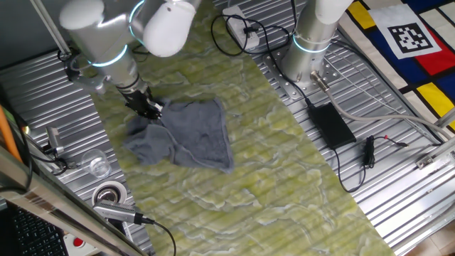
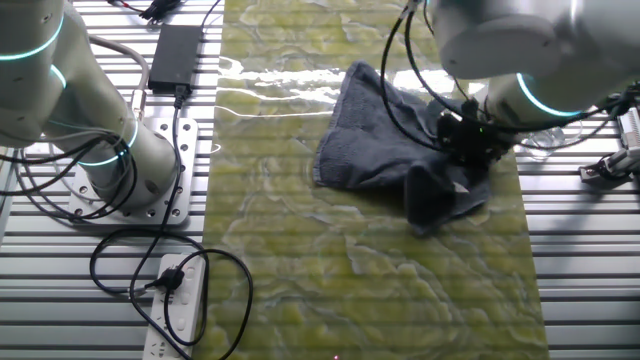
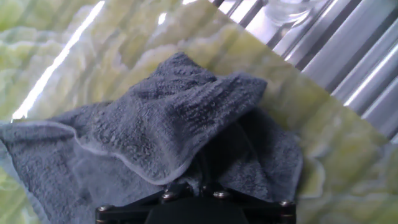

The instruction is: Clean the table with a cloth

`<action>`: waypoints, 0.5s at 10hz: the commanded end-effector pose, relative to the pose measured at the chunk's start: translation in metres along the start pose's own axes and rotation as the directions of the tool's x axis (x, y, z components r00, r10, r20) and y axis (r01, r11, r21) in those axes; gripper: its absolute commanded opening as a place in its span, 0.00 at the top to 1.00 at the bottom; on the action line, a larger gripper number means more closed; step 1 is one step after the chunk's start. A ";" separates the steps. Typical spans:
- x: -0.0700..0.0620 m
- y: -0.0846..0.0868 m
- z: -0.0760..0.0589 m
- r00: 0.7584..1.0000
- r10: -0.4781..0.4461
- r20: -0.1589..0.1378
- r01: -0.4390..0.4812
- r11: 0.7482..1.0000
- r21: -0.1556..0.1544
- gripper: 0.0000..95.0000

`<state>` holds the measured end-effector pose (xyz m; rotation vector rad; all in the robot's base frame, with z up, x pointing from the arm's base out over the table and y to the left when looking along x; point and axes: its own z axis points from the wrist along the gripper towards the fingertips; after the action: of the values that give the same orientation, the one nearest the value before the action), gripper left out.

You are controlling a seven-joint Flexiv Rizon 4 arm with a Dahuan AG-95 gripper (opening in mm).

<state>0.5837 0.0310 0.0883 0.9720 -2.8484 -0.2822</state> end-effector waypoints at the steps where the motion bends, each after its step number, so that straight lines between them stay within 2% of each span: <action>1: -0.023 0.049 0.007 0.995 0.103 -0.010 -0.103 0.994 0.030 1.00; 2: -0.029 0.063 0.010 0.988 0.153 -0.009 -0.152 0.987 0.042 1.00; 3: -0.029 0.063 0.010 0.979 0.204 0.000 -0.204 0.978 0.051 1.00; 5: -0.029 0.063 0.010 0.969 0.248 0.018 -0.249 0.966 0.063 1.00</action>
<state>0.5671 0.0958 0.0907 0.6615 -2.9466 -0.1830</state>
